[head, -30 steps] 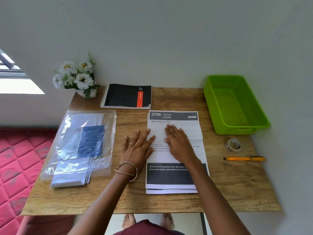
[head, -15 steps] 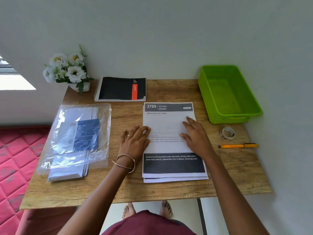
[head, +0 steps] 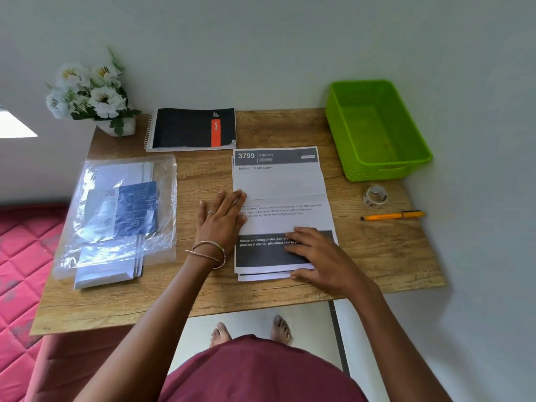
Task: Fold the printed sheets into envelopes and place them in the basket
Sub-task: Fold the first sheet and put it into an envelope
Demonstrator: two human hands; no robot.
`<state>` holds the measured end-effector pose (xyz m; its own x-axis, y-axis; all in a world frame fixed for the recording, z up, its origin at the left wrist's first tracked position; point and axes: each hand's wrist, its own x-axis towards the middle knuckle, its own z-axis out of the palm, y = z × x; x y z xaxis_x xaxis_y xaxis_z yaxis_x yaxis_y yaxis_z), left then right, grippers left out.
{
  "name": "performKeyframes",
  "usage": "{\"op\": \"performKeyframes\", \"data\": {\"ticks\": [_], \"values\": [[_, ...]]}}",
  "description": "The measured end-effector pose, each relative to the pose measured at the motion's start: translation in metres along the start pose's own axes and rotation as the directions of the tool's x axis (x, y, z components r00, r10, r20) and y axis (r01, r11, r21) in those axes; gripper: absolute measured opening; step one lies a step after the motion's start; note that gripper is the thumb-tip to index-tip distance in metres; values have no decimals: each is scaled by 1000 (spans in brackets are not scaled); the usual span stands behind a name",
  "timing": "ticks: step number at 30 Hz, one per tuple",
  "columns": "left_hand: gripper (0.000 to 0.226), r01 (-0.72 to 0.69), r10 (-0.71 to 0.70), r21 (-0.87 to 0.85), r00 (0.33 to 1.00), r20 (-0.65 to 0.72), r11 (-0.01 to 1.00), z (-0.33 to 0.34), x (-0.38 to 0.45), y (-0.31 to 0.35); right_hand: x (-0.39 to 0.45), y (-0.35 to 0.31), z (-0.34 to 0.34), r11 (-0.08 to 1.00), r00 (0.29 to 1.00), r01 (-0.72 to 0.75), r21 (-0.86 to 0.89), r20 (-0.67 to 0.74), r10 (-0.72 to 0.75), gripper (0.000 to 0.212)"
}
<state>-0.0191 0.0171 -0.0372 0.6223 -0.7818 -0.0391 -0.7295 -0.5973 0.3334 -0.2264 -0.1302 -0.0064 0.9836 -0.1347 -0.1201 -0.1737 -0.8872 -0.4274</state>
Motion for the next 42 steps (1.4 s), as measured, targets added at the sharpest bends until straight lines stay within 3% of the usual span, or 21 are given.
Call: {"op": "performKeyframes", "data": {"ticks": [4, 9, 14, 20, 24, 26, 33, 35, 37, 39, 42], "values": [[48, 2, -2, -38, 1000, 6, 999, 0, 1, -3, -3, 1, -2, 995, 996, 38, -88, -82, -45, 45], [58, 20, -15, -219, 1000, 25, 976, -5, 6, -8, 2, -5, -17, 991, 926, -8, -136, -376, -44, 23], [78, 85, -93, -478, 996, 8, 874, -12, 6, -8, 27, -4, -16, 950, 806, -245, -195, -586, 87, 25], [88, 96, -63, -530, 995, 80, 842, -20, 3, -6, 56, -11, 9, 901, 831, -401, -164, -479, 283, 55], [81, 21, 27, -332, 990, 141, 943, -16, 6, -9, 67, -25, 25, 894, 833, -434, -113, -427, 351, 63], [87, -7, 44, -272, 991, 130, 962, -10, 5, -12, 66, -25, 28, 886, 820, -456, -89, -429, 379, 64], [91, -15, 43, -305, 995, 87, 952, -2, 8, -18, 21, 15, 12, 803, 719, -595, -18, -459, 522, 64], [92, -19, 46, -297, 995, 84, 955, 1, 8, -20, 12, 26, 8, 840, 741, -539, -63, -510, 437, 51], [92, -34, 57, -271, 995, 79, 962, 3, 8, -21, 10, 34, 8, 900, 823, -393, -191, -509, 252, 40], [87, -57, 79, -253, 994, 79, 966, 4, 8, -22, 11, 39, 8, 901, 901, -218, -376, -432, 38, 43], [83, -87, 110, -215, 990, 93, 973, 2, 6, -23, 13, 43, 2, 851, 927, -20, -524, -329, -181, 50]]}}
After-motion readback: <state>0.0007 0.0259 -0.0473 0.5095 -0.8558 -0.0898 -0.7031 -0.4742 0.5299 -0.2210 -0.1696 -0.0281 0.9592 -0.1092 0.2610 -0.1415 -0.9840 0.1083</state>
